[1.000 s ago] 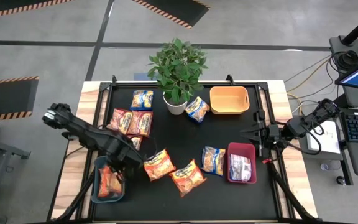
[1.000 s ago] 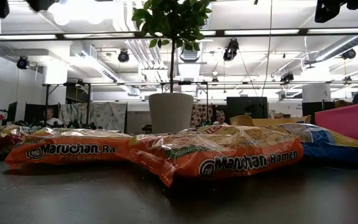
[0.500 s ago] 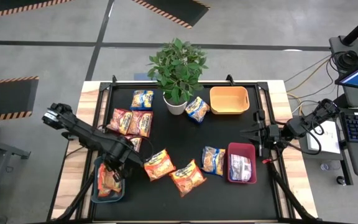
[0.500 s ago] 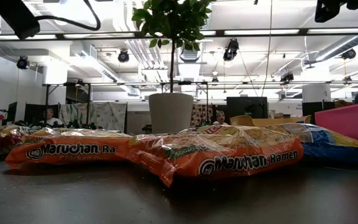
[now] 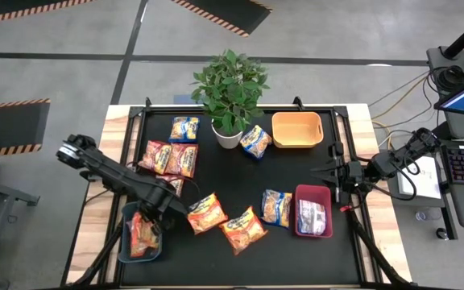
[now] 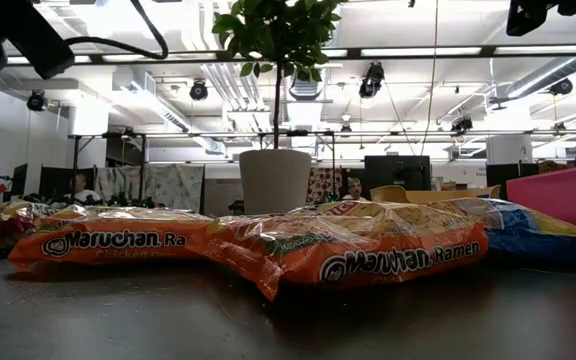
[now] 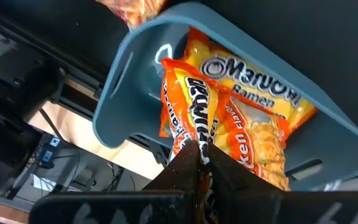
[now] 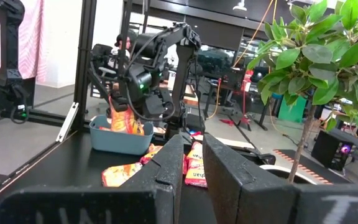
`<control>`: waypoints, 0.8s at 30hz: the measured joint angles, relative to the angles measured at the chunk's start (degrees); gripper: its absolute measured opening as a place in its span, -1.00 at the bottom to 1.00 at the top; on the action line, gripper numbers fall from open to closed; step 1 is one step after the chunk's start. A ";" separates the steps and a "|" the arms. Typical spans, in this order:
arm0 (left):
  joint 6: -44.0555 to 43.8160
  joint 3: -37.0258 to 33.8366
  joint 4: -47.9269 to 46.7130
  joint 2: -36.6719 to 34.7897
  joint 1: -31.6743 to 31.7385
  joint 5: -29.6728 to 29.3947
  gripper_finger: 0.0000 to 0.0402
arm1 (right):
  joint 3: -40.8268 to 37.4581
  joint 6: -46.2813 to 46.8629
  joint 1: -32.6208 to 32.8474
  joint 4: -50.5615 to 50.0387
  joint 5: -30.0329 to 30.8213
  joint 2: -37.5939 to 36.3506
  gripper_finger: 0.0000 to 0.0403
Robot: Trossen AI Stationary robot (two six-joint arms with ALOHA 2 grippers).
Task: Sort Maruchan noodles
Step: Put the orange noodle pack into the blue bin
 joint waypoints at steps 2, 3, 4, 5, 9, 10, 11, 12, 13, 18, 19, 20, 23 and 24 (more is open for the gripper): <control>0.56 0.00 0.00 0.73 0.23 -0.16 -1.00 | 0.00 -0.02 0.00 0.00 0.00 0.00 -0.74; 0.78 0.00 0.09 1.06 0.34 -0.17 -1.00 | 0.00 -0.01 0.00 0.00 0.00 0.00 -0.74; 1.00 0.00 0.13 1.33 0.54 -0.17 -0.99 | 0.00 -0.02 0.02 0.00 0.00 0.00 -0.74; 1.22 0.00 0.10 1.54 0.71 -0.19 -0.98 | 0.00 -0.02 0.01 0.01 0.00 0.00 -0.74; 1.40 0.00 0.53 2.06 1.54 -1.34 -0.85 | 0.00 -0.02 0.01 0.00 0.00 0.00 -0.74; 1.38 0.00 1.15 2.09 1.83 -1.71 -0.81 | 0.00 -0.02 0.02 0.00 0.00 0.00 -0.74; 1.30 0.00 2.16 2.09 2.14 -1.82 -0.77 | 0.00 -0.02 0.00 0.00 0.00 0.00 -0.74; 1.09 0.02 3.35 2.09 2.43 -1.83 -0.72 | 0.00 -0.02 0.00 0.02 0.00 0.00 -0.74; 0.88 0.02 4.62 2.09 2.75 -1.84 -0.67 | 0.00 -0.02 0.02 0.00 0.00 0.00 -0.74; -0.93 0.04 9.21 2.09 4.43 -1.87 -0.47 | 0.00 -0.02 0.00 0.00 0.00 0.00 -0.74; -1.66 0.07 9.69 2.09 4.87 -1.87 -0.43 | 0.00 -0.02 0.02 0.02 0.00 0.00 -0.74; -2.49 0.07 9.81 2.09 5.33 -1.89 -0.40 | 0.00 -0.02 0.00 0.00 0.00 0.00 -0.74; -4.48 0.17 9.94 2.09 6.32 -1.85 -0.32 | 0.00 -0.02 0.00 0.00 0.00 0.00 -0.74; -5.13 0.34 10.04 2.09 6.46 -1.85 -0.30 | 0.00 -0.02 0.01 0.00 0.00 0.00 -0.74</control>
